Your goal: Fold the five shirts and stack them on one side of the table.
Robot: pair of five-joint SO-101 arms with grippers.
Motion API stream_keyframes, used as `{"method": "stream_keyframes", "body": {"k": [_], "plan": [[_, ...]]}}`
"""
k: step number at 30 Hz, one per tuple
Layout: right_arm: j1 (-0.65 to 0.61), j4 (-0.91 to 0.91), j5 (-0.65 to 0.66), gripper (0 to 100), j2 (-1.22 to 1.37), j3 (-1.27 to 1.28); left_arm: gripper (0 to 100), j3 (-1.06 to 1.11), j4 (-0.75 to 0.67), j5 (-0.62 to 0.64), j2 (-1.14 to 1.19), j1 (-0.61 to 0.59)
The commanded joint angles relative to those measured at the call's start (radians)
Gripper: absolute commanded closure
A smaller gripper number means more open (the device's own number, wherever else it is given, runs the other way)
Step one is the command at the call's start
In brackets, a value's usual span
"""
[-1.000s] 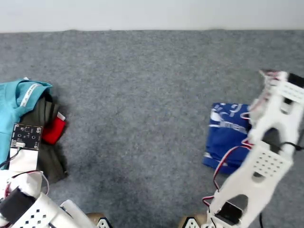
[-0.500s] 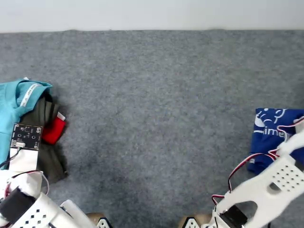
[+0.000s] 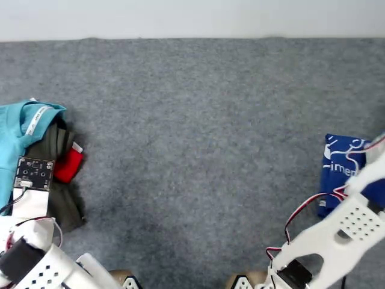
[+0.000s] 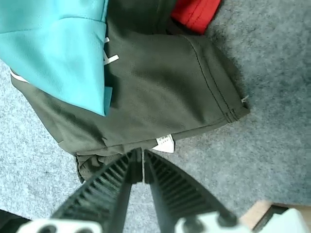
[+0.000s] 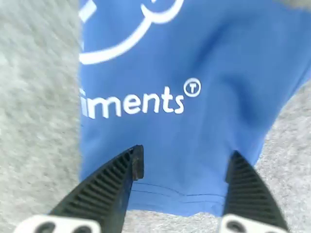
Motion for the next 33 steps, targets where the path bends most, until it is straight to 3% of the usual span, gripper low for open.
{"method": "stream_keyframes", "body": {"k": [1,3,13,18,25,28,33], "plan": [[-0.018,0.042,-0.057,89.1,-0.105,-0.020,98,-0.024,0.006,0.002,-0.005,-0.002],[-0.028,0.042,-0.060,99.4,-0.122,0.015,98,-0.024,0.008,0.002,-0.005,-0.003],[-0.059,0.033,-0.063,99.0,-0.148,0.419,98,-0.022,0.008,0.003,-0.005,-0.002],[-0.125,-0.093,-0.074,99.0,-0.099,0.603,98,-0.021,0.008,0.003,-0.005,0.002],[-0.134,-0.030,-0.095,99.0,-0.188,0.540,98,-0.016,0.008,0.003,-0.005,0.002],[-0.088,-0.021,-0.025,99.0,-0.277,0.457,98,-0.019,0.008,0.003,-0.005,0.002],[0.016,-0.211,0.075,99.0,-0.309,0.408,98,-0.016,0.008,0.005,-0.005,0.002]]}}
